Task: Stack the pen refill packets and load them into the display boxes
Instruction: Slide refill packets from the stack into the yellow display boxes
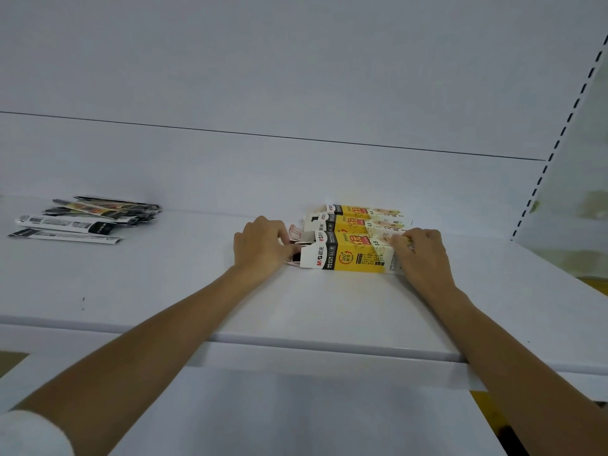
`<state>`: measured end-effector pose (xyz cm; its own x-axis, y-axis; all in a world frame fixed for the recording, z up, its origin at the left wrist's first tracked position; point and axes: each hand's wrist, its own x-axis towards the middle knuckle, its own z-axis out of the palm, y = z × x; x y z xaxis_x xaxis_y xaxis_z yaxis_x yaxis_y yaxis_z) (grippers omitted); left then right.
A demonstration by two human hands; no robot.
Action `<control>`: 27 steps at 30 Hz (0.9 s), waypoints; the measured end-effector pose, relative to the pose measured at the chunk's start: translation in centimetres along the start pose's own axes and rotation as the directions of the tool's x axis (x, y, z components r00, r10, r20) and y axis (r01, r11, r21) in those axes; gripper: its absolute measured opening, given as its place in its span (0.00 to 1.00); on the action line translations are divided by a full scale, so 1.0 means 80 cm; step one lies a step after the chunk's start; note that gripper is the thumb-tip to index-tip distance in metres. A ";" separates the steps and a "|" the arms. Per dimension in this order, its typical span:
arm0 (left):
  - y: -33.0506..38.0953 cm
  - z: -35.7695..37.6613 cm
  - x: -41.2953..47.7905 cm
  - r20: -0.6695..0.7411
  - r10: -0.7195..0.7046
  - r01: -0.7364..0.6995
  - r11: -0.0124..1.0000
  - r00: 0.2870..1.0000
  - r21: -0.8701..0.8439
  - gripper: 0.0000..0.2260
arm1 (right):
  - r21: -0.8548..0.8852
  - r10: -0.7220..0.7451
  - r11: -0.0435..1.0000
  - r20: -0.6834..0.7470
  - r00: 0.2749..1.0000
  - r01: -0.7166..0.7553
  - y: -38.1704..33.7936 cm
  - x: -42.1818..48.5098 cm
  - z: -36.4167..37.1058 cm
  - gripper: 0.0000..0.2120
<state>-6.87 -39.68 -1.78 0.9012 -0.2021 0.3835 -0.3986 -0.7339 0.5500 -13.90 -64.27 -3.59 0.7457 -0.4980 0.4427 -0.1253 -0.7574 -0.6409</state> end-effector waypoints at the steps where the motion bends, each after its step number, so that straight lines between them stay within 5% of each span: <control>1: 0.001 0.004 -0.001 0.023 0.007 -0.006 1.000 1.000 -0.017 0.05 | 0.004 0.004 1.000 -0.004 1.000 -0.004 0.000 0.001 0.000 0.18; 8: 0.004 -0.004 -0.006 0.016 0.031 -0.031 0.999 0.999 0.013 0.11 | -0.030 -0.007 1.000 0.000 1.000 0.007 0.005 0.003 0.001 0.19; 12: -0.007 -0.012 -0.017 0.129 0.128 -0.150 0.973 0.983 0.175 0.15 | -0.051 -0.020 0.998 -0.005 1.000 0.020 0.006 0.004 0.002 0.18; 23: -0.001 0.004 -0.017 0.428 0.130 -0.145 0.989 0.894 0.004 0.17 | -0.076 -0.017 0.997 -0.012 1.000 0.016 0.001 0.000 -0.001 0.18; 27: 0.001 0.004 -0.019 0.288 0.130 -0.160 0.983 0.949 0.085 0.20 | -0.086 -0.019 0.996 0.006 1.000 0.019 -0.002 -0.001 -0.002 0.17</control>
<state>-8.19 -39.60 -2.55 0.8523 -0.4738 0.2216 -0.5221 -0.7446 0.4160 -14.01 -64.19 -3.45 0.7515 -0.4814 0.4511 -0.1670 -0.8003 -0.5759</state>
